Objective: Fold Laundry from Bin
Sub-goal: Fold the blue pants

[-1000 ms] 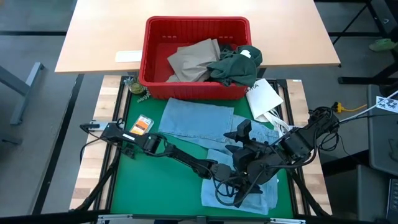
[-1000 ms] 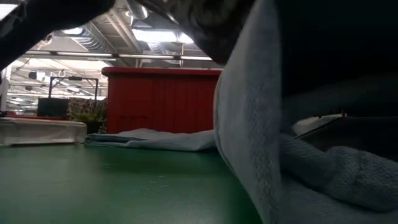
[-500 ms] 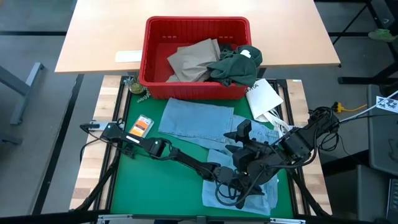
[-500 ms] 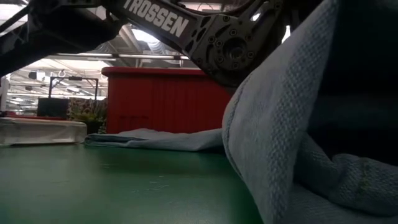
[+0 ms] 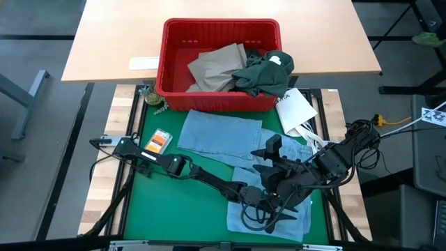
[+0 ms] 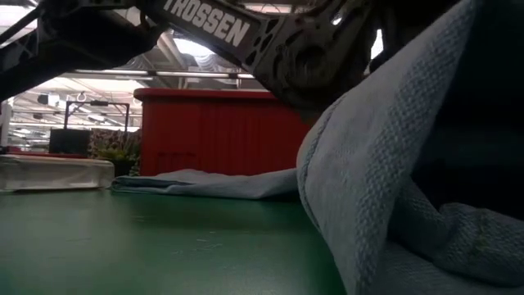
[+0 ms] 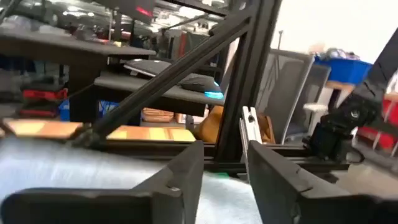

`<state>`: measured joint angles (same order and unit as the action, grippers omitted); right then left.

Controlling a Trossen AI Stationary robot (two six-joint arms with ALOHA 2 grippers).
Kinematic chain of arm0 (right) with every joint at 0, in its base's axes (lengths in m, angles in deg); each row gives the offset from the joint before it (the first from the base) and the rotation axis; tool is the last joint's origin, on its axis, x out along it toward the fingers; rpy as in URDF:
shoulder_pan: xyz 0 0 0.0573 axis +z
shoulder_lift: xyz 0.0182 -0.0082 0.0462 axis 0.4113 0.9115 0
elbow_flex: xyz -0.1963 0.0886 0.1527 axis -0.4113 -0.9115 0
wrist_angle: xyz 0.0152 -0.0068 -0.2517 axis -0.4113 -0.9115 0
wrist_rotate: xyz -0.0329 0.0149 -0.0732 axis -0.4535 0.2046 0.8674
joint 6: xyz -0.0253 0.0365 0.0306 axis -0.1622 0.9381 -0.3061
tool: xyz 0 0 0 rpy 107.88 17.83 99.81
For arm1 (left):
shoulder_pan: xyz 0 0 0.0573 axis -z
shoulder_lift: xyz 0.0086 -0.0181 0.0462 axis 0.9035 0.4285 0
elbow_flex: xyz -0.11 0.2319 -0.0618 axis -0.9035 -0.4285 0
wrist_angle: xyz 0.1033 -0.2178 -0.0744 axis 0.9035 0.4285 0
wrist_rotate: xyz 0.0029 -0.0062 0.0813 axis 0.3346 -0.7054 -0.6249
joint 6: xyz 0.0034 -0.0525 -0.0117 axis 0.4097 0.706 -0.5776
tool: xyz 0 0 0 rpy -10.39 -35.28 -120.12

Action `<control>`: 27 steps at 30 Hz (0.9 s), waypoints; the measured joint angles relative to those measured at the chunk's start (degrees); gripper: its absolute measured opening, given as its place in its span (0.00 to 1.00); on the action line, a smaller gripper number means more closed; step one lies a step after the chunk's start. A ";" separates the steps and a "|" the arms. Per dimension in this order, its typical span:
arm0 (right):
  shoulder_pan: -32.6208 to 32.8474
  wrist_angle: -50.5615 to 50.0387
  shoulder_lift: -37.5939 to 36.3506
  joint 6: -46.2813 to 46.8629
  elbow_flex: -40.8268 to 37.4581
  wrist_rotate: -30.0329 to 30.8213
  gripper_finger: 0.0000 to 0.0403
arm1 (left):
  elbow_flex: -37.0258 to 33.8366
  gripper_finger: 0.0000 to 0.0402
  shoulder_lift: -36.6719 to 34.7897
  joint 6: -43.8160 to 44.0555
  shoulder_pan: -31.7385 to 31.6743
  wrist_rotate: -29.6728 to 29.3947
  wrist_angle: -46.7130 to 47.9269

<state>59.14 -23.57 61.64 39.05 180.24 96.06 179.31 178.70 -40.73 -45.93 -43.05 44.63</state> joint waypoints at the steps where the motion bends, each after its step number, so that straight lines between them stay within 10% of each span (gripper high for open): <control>1: 0.00 -0.56 0.00 1.18 0.00 -0.90 0.56 | 0.01 0.33 -0.27 -1.63 0.00 0.26 -0.35; 8: 0.15 -10.42 -0.11 15.14 0.00 -6.40 0.56 | 0.09 0.36 -4.44 -9.89 0.05 0.43 5.32; 14: 4.77 -16.12 -0.29 24.55 -0.14 -7.31 0.56 | 0.14 0.33 -12.23 -17.94 -0.87 0.28 30.23; 27: 20.29 -16.24 -0.52 44.78 -3.07 4.65 0.56 | 0.22 0.21 -21.43 -20.96 -3.58 12.06 70.80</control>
<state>79.43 -39.81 61.12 83.82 177.17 100.71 179.53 157.28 -61.69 -49.51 -30.98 115.43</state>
